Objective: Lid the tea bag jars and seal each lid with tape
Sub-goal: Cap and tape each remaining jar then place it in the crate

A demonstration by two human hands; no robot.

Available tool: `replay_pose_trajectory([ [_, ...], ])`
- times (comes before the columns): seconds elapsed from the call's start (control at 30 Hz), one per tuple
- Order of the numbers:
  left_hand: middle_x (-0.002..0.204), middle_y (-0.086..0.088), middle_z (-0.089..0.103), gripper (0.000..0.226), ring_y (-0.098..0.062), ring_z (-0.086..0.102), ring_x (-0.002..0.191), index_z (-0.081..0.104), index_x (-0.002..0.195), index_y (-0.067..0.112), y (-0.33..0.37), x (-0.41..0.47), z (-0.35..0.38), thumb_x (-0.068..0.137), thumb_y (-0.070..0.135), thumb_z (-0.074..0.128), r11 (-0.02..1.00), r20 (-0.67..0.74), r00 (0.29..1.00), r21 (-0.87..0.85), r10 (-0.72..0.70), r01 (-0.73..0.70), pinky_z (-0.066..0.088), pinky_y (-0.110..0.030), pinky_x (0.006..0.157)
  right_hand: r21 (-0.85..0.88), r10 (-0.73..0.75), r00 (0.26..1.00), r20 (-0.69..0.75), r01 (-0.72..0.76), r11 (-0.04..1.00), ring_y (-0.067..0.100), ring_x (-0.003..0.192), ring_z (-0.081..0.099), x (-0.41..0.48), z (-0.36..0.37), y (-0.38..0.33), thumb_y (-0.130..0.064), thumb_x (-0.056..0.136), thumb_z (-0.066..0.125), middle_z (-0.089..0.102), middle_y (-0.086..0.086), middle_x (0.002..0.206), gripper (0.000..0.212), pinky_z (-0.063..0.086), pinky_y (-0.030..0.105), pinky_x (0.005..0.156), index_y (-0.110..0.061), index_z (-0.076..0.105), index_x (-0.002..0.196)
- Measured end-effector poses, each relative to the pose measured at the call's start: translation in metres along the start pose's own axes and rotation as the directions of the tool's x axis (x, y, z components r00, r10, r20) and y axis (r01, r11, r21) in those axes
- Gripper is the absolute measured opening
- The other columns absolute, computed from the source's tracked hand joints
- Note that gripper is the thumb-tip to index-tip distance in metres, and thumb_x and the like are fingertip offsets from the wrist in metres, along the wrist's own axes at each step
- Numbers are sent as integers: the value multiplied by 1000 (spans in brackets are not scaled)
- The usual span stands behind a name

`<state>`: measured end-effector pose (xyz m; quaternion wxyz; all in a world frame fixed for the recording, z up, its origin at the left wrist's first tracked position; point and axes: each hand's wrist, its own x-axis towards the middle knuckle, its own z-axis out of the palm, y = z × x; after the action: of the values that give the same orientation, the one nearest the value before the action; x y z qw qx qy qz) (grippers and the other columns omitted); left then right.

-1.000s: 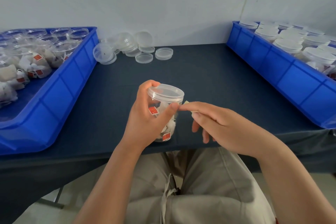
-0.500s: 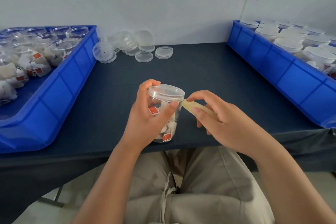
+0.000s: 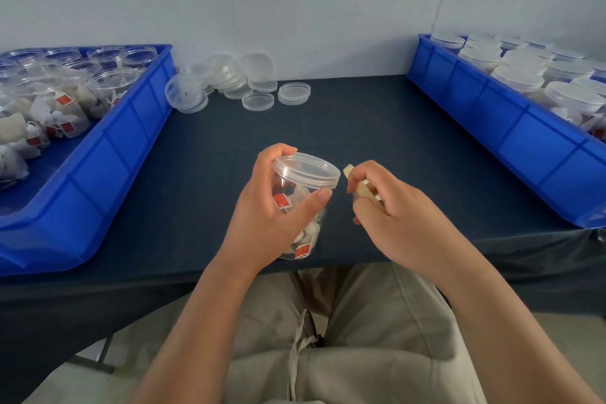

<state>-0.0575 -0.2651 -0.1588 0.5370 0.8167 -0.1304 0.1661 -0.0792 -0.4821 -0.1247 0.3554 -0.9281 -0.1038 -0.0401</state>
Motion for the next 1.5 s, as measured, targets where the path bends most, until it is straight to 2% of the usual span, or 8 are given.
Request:
replay_pose_trajectory([
  [0.23,149,28,48,65,0,55,133,35,144,64,0,-1,2,87,76,65,997,-27,998,64,53,-51,53,-19,96,90,5,999,42,-9,996,17,79,69,1,1,-3,-30,105,38,71,-8,96,34,58,52,71,-59,40,124],
  [0.33,164,7,36,35,1,33,151,54,127,48,-2,0,6,95,56,65,971,-72,979,159,191,-178,43,-8,97,155,-13,998,63,3,988,8,85,69,0,1,-3,-28,108,38,69,-18,104,34,53,37,63,-59,38,124],
  [0.43,167,-2,32,39,5,29,149,58,120,33,-3,-1,7,90,55,71,965,-100,969,158,225,-208,37,-1,94,189,-42,998,54,31,981,0,79,68,-3,-1,-5,-31,111,40,69,-21,104,27,45,18,56,-54,38,123],
  [0.73,159,-7,42,61,-9,46,141,60,118,18,0,-3,11,78,57,85,950,-167,945,187,281,-249,46,-10,89,18,-108,994,32,108,994,22,61,62,-11,3,-17,-36,109,45,70,2,87,25,52,53,59,-38,28,128],
  [0.93,155,-10,48,62,-10,52,137,63,114,13,-1,-2,17,75,53,89,926,-195,925,264,326,-270,47,-13,87,-64,-130,991,1,130,989,18,54,54,-11,7,-16,-29,107,44,61,2,75,26,43,41,48,-27,35,132],
  [1.13,150,-9,52,49,-10,53,134,64,107,14,0,-5,24,77,46,83,908,-258,891,297,374,-295,55,-29,78,-154,-150,988,-42,142,978,22,69,60,-15,16,-26,-30,108,35,60,1,86,31,52,41,65,-16,40,135],
  [1.27,148,-6,55,42,-11,56,128,62,106,19,-2,-4,24,76,36,87,908,-299,881,321,366,-268,53,-28,71,-212,-150,986,-79,130,968,7,49,41,-21,18,-37,-15,102,59,48,-4,72,30,35,25,45,-8,43,127],
  [1.5,143,2,60,38,11,52,125,65,102,24,-1,0,10,73,43,82,940,-278,915,264,291,-218,54,-18,76,-181,-199,975,-103,178,967,12,53,52,-12,25,-17,-28,109,49,55,-10,71,32,41,23,48,-25,35,138],
])
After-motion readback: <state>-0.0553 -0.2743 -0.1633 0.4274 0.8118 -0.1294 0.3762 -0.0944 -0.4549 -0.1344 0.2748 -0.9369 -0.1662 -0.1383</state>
